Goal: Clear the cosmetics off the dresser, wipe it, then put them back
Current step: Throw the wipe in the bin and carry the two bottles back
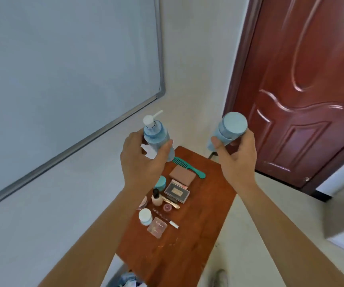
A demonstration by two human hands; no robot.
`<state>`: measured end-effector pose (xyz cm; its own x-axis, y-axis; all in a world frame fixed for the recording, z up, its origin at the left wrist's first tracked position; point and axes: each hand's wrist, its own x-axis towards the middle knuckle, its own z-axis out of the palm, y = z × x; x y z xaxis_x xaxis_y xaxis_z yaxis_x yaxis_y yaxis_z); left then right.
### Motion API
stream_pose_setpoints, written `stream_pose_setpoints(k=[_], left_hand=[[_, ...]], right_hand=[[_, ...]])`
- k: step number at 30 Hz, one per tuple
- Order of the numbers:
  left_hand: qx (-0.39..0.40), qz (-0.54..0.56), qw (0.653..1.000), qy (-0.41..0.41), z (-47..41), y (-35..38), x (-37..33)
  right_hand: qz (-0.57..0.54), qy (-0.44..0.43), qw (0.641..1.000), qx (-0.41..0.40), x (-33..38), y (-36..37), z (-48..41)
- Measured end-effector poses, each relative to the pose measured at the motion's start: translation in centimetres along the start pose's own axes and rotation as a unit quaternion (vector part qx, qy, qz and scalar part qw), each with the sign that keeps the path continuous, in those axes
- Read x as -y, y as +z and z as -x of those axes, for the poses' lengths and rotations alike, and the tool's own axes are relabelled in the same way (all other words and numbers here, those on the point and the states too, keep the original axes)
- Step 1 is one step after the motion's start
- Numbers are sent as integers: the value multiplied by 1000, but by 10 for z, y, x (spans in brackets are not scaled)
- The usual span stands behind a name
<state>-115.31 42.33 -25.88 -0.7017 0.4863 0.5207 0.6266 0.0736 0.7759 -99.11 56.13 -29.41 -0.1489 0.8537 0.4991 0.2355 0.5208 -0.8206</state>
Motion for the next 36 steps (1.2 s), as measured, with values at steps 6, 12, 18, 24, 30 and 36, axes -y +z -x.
stream_pose_setpoints(k=[6, 12, 18, 24, 30, 36], left_hand=[[80, 105, 989, 67, 35, 49, -90], [180, 210, 956, 99, 122, 133, -200], [261, 303, 915, 52, 232, 231, -293], [320, 331, 886, 62, 332, 321, -383], [355, 336, 866, 103, 368, 404, -449], [378, 340, 855, 102, 380, 535, -481]], right_hand=[[59, 21, 992, -110, 25, -152, 31], [115, 64, 971, -199, 16, -309, 67], [186, 116, 940, -260, -34, -459, 112], [210, 175, 911, -310, -76, -602, 130], [199, 196, 888, -364, -134, -690, 102], [193, 204, 882, -378, -228, -750, 35]])
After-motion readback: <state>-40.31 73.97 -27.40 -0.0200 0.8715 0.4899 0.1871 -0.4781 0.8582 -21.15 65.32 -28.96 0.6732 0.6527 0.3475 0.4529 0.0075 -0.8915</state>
